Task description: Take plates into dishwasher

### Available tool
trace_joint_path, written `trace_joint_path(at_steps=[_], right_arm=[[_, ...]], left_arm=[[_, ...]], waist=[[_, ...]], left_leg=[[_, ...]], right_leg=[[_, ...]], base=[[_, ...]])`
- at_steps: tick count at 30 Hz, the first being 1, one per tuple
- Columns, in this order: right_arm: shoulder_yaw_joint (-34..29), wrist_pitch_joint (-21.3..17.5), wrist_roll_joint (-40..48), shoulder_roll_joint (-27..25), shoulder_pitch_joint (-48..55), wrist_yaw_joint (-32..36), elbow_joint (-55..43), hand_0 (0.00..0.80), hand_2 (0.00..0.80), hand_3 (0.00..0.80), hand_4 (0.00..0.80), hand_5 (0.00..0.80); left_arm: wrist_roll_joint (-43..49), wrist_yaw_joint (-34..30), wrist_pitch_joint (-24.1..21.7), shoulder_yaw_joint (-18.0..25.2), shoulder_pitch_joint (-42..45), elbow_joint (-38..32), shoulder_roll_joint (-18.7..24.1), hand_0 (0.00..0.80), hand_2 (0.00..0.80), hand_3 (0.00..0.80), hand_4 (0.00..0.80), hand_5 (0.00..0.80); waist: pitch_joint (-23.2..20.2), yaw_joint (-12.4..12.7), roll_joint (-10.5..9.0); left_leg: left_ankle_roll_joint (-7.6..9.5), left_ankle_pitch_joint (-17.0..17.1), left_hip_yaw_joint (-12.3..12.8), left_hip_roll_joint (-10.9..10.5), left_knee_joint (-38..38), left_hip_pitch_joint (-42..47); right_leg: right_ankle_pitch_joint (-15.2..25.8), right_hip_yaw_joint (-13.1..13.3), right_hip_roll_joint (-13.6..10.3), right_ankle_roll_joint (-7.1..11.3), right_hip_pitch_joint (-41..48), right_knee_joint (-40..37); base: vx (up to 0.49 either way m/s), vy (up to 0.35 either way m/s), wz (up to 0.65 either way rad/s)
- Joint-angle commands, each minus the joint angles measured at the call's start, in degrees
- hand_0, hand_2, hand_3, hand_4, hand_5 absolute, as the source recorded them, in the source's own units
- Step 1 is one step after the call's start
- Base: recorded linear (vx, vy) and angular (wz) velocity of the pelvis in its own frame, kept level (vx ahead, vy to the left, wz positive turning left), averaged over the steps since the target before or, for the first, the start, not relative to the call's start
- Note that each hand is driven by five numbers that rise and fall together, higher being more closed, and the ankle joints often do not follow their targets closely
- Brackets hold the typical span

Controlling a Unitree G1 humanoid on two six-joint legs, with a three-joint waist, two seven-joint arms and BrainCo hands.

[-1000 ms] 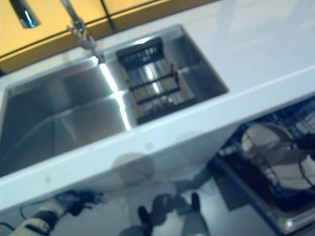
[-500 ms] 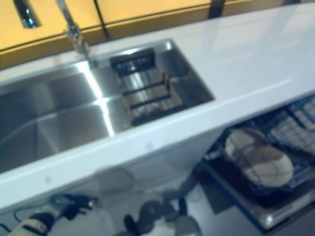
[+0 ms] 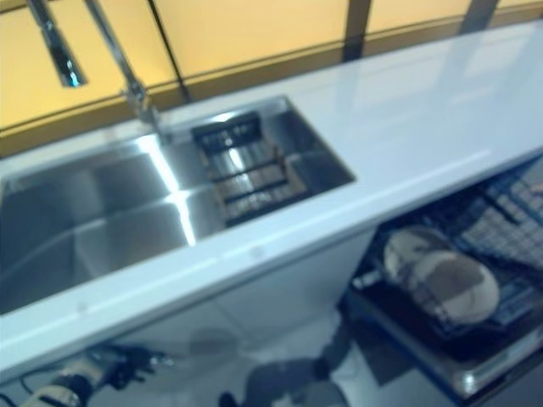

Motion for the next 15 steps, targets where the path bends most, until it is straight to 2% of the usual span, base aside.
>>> trace_joint_path(at_steps=[1,4,6,7,9,10,12,15], right_arm=[[-2.06,-5.73,1.81,-0.98,0.60,-7.91,-2.35,0.000,0.000,0.000,0.000,0.000],[-4.16,-5.91,2.01,-0.09,1.75,-12.75,-2.45,0.000,0.000,0.000,0.000,0.000],[-7.93,-4.79,2.41,0.56,3.85,-17.58,-1.12,0.000,0.000,0.000,0.000,0.000],[-9.51,-4.80,3.21,0.63,5.00,-19.39,-0.12,0.000,0.000,0.000,0.000,0.000],[-12.93,-6.49,3.34,1.13,7.70,-21.19,2.76,0.000,0.000,0.000,0.000,0.000],[-14.31,-7.50,2.97,1.36,9.24,-21.26,3.56,0.000,0.000,0.000,0.000,0.000],[-17.23,-8.58,2.72,2.03,13.98,-21.66,3.79,0.000,0.000,0.000,0.000,0.000],[-19.03,-6.14,4.72,2.30,16.20,-22.31,3.35,0.000,0.000,0.000,0.000,0.000]], left_arm=[[2.89,5.79,0.26,4.15,-2.81,6.36,5.31,0.000,0.000,0.000,0.000,0.000],[3.20,8.01,1.59,7.80,0.56,8.68,5.76,0.000,0.000,0.000,0.000,0.000],[4.08,9.29,0.87,10.48,2.01,9.66,5.36,0.000,0.000,0.000,0.000,0.000],[3.91,9.55,-0.32,10.65,2.05,10.08,5.24,0.000,0.000,0.000,0.000,0.000],[2.99,9.70,-2.56,11.14,2.04,9.85,4.62,0.000,0.000,0.000,0.000,0.000],[2.42,9.57,-3.27,10.83,1.65,9.69,4.50,0.000,0.000,0.000,0.000,0.000],[0.75,9.55,-4.73,9.29,0.38,8.98,4.13,0.000,0.000,0.000,0.000,0.000],[-2.68,8.53,-3.80,7.51,-3.21,7.51,4.28,0.000,0.000,0.000,0.000,0.000]], waist=[[-3.61,0.63,-3.77],[-3.92,1.72,-3.78],[-3.41,2.73,-3.82],[-3.12,2.77,-4.15],[-3.15,2.02,-4.51],[-3.24,1.68,-4.64],[-3.58,0.82,-4.63],[-4.10,-1.16,-4.29]], left_leg=[[-1.47,-4.47,-3.08,3.69,1.88,6.07],[-3.32,-0.07,-4.21,6.15,0.21,4.74],[-5.38,4.52,-2.49,7.37,0.37,0.00],[-5.01,3.74,-1.41,6.73,1.46,-0.20],[-4.33,1.25,1.85,4.96,7.51,0.99],[-4.29,0.43,2.25,4.38,10.16,1.60],[-3.24,-1.82,0.32,1.92,17.12,2.48],[-2.52,-5.31,-2.36,-1.62,26.70,5.98]], right_leg=[[-7.19,-1.42,-0.44,0.87,-1.31,8.64],[-6.68,-3.64,0.94,0.22,0.46,6.10],[-5.61,-5.07,1.94,0.75,2.45,2.68],[-5.10,-5.67,1.58,0.85,2.25,2.35],[-3.52,-8.06,0.98,-0.14,0.62,1.49],[-2.93,-8.53,1.09,-0.74,0.25,0.97],[-2.75,-8.67,1.97,-2.42,-1.34,1.86],[-3.10,-8.77,3.36,-4.48,-5.55,4.68]], base=[[0.083,-0.214,0.02],[0.047,-0.188,0.13],[-0.151,-0.165,0.37],[-0.293,-0.131,0.49],[-0.349,-0.093,0.49],[-0.364,-0.099,0.53],[-0.328,-0.128,0.39],[-0.388,-0.112,0.58]])
